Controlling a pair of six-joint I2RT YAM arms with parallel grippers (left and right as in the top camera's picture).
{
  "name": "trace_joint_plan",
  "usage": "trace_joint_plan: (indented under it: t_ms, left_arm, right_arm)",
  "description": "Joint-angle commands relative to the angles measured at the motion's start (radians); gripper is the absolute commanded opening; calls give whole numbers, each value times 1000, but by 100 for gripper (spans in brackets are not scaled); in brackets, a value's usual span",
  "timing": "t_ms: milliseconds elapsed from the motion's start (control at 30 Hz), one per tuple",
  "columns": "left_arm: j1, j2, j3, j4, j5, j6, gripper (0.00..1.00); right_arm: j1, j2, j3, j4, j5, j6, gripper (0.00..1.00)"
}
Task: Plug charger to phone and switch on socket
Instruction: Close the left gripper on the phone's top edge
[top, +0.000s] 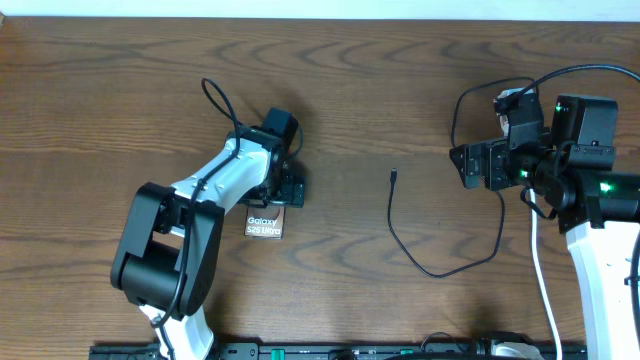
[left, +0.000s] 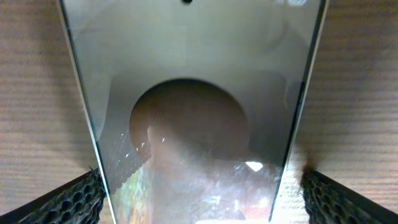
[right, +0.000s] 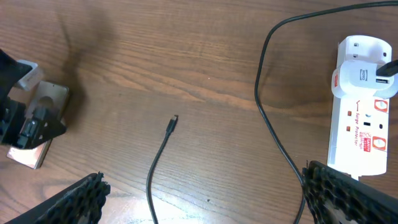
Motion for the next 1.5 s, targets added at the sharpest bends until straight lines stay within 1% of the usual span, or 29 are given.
trace_joint_plan:
  t_ms: [0, 133, 233, 433, 467, 533, 767, 800, 833, 1067, 1200, 1400, 1467]
  left_arm:
    - [5, 60, 2, 3, -15, -10, 99]
    - [5, 65, 2, 5, -15, -14, 100]
    - [5, 65, 2, 4, -15, -13, 94]
    - [5, 65, 2, -2, -15, -14, 91]
    - [5, 65, 3, -3, -15, -13, 89]
    - [5, 64, 3, -3, -15, -14, 82]
    - [5, 63, 10, -3, -15, -14, 79]
    - [5, 60, 12, -3, -15, -14, 78]
    - [5, 58, 14, -3, -15, -14, 74]
    - [10, 24, 42, -22, -15, -14, 72]
    - [18, -4, 43, -23, -15, -14, 64]
    - [27, -51, 43, -27, -15, -14, 63]
    - [27, -66, 43, -26, -15, -14, 60]
  right_arm:
    - [3, 2, 22, -3, -16, -15, 99]
    - [3, 2, 22, -3, -16, -15, 99]
    - [3, 2, 22, -3, -16, -15, 99]
    - [3, 2, 22, -3, -16, -15, 99]
    - [3, 2, 22, -3, -16, -15, 99]
    - [3, 2, 22, -2, -16, -15, 99]
    - [3, 2, 22, 0, -12, -15, 99]
    - [3, 2, 22, 0, -13, -15, 99]
    - [3, 2, 22, 0, -12, -15, 99]
    - [3, 2, 22, 0, -12, -15, 99]
    - [3, 2, 22, 0, -12, -15, 99]
    - [3, 2, 22, 0, -13, -15, 98]
    - [3, 2, 22, 0, -13, -15, 99]
